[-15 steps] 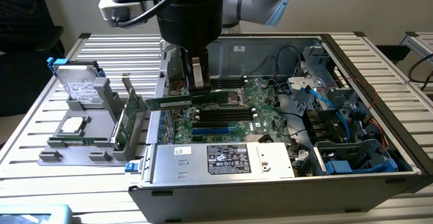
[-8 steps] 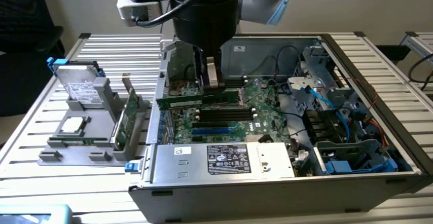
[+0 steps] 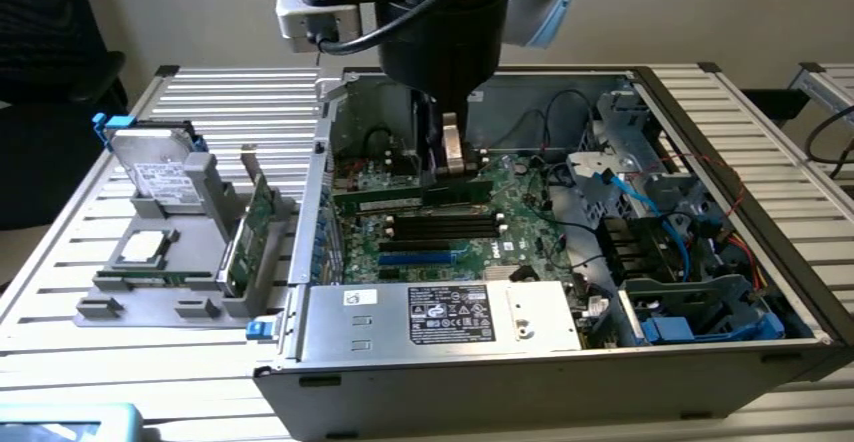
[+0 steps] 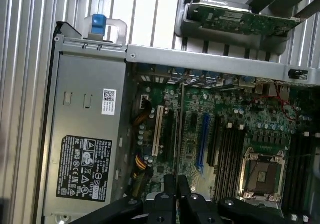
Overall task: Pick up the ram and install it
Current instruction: 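Pick up the ram and move it above insertion slot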
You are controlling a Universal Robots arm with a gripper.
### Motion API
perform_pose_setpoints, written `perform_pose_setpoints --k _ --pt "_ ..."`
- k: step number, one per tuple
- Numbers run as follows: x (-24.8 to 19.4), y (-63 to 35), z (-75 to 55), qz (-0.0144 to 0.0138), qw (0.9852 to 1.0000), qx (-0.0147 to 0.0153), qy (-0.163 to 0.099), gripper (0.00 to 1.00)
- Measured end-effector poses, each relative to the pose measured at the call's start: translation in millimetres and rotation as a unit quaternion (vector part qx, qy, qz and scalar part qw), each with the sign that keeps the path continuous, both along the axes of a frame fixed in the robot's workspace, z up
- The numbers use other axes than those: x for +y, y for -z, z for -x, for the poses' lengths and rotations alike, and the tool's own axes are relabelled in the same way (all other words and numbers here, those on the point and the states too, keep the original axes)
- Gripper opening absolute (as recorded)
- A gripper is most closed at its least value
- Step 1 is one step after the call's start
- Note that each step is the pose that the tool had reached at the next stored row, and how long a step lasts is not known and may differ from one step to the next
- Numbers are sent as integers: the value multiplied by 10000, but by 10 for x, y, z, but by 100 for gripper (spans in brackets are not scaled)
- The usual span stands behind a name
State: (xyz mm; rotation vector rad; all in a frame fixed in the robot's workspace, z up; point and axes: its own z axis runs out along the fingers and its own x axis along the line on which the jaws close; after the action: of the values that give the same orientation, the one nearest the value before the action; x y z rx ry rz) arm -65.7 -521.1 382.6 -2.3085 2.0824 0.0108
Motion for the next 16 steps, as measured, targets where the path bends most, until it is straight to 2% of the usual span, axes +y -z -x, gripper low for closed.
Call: perform_pose_setpoints --k 7,16 --pt "100 30 -129 35 10000 74 0 14" --pt "276 57 -292 43 9999 115 0 14"
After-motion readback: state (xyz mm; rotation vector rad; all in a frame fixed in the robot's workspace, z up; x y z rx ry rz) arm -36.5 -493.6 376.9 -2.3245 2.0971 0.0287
